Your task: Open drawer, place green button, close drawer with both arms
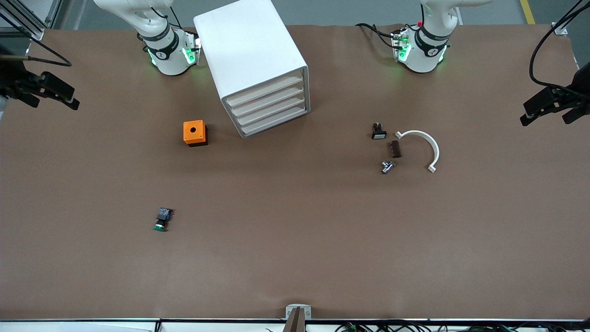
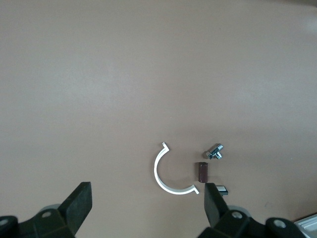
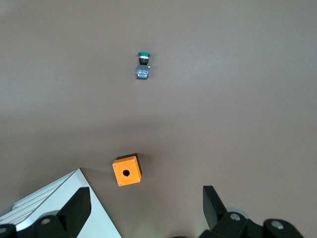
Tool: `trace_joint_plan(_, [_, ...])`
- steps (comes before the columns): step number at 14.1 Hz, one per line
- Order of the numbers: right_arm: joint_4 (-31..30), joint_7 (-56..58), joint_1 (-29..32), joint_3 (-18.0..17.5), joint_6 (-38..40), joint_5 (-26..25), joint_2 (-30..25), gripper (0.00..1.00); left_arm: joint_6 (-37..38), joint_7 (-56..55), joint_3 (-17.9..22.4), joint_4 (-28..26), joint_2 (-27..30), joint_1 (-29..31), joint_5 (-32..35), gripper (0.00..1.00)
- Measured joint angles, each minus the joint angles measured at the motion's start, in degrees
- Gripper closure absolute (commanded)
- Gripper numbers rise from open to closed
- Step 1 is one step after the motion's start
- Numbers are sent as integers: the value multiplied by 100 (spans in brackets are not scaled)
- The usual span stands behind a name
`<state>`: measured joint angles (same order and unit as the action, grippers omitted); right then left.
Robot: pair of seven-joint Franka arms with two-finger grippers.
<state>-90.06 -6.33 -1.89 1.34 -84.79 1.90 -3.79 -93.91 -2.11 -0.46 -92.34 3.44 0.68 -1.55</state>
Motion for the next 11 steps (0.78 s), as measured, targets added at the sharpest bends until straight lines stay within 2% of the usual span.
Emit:
trace_joint_plan(8, [38, 249, 6, 44, -263, -318, 402, 0, 50, 0, 14, -2, -52, 10, 10, 0])
trace_joint_plan(11, [42, 269, 6, 48, -270, -331, 631, 0, 502, -48, 23, -16, -323, 49, 38, 0])
